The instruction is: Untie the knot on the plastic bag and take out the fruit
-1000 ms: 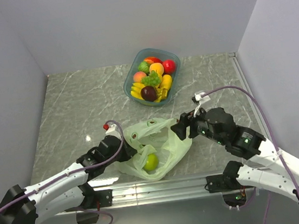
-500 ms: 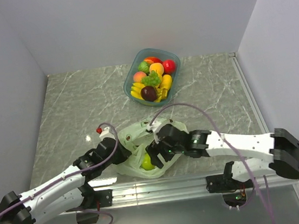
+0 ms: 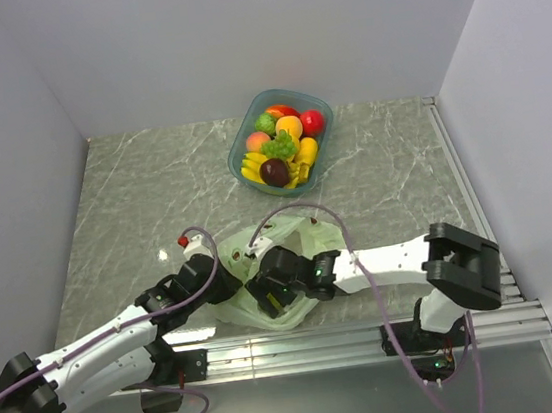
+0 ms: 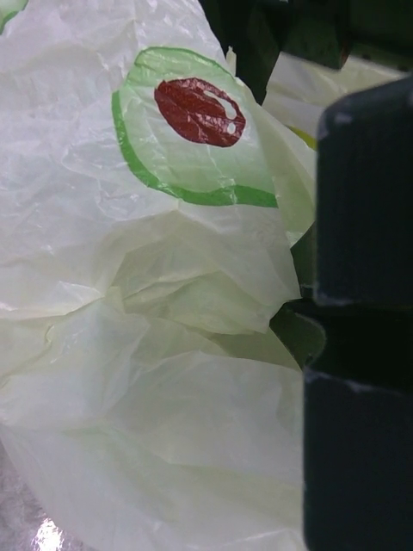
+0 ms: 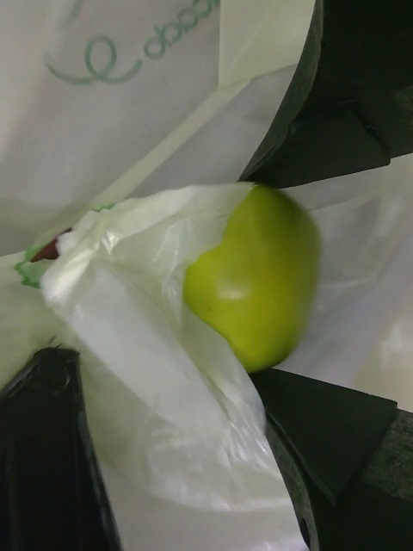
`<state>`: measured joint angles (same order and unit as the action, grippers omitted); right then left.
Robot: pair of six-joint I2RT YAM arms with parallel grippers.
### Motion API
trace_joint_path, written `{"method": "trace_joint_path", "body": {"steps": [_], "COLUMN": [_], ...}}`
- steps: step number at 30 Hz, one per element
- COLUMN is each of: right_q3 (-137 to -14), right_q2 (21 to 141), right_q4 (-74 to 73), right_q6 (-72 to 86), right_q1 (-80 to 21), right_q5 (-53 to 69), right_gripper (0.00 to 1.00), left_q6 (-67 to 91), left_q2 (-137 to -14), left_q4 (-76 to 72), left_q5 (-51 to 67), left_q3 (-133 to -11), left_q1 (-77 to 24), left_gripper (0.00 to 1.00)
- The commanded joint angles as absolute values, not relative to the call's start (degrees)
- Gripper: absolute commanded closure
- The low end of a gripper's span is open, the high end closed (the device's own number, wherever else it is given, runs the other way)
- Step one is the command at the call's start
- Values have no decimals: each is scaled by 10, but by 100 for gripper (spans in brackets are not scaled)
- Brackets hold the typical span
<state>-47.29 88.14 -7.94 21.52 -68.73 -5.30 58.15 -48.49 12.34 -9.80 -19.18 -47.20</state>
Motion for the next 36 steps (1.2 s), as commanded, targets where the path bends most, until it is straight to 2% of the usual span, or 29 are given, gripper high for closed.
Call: {"method": "trace_joint_path", "body": {"steps": [1, 2, 4, 5, 7, 9, 11, 16, 20, 23, 30, 36], "right_q3": [-477, -475, -470, -469, -468, -474, -476, -499, -555, -591, -627, -700], "right_q2": [912, 917, 916, 902, 883, 852, 816, 716, 668, 628, 620, 734], "right_q4": [-40, -36, -31, -31, -34, -54, -78, -138, -179, -194, -171, -135], "right_q6": [235, 237, 240, 237, 234, 229, 219, 202, 178, 156, 136, 151], "right_q1": [-701, -701, -705, -706, -706, -706, -705, -699, -686, -636, -421, -265], "right_q5": [-81, -80, -87, -89, -98, -120, -139, -167, -185, -184, -138, -70], "right_gripper": [14, 16, 27, 43, 60, 77, 85, 96, 99, 99, 100, 100], "left_q6": [577, 577, 574, 572, 573, 576, 575, 563, 544, 529, 490, 454], "left_q2": [-488, -489, -489, -488, -487, -486, -489, -501, -501, -498, -508, -539], "left_q4": [114, 114, 118, 121, 130, 135, 140, 153, 163, 171, 162, 151], "left_q5": [-91, -90, -92, -94, -104, -112, -121, -133, -144, -150, -127, -91], "left_q3": [-192, -193, -198, -199, -203, -206, -209, -224, -241, -251, -271, -300], "left_q1": [-469, -470, -470, -469, -469, -469, -470, -468, -469, -469, -469, -469], "left_gripper": [99, 99, 99, 99, 99, 99, 99, 100, 99, 100, 99, 99]}}
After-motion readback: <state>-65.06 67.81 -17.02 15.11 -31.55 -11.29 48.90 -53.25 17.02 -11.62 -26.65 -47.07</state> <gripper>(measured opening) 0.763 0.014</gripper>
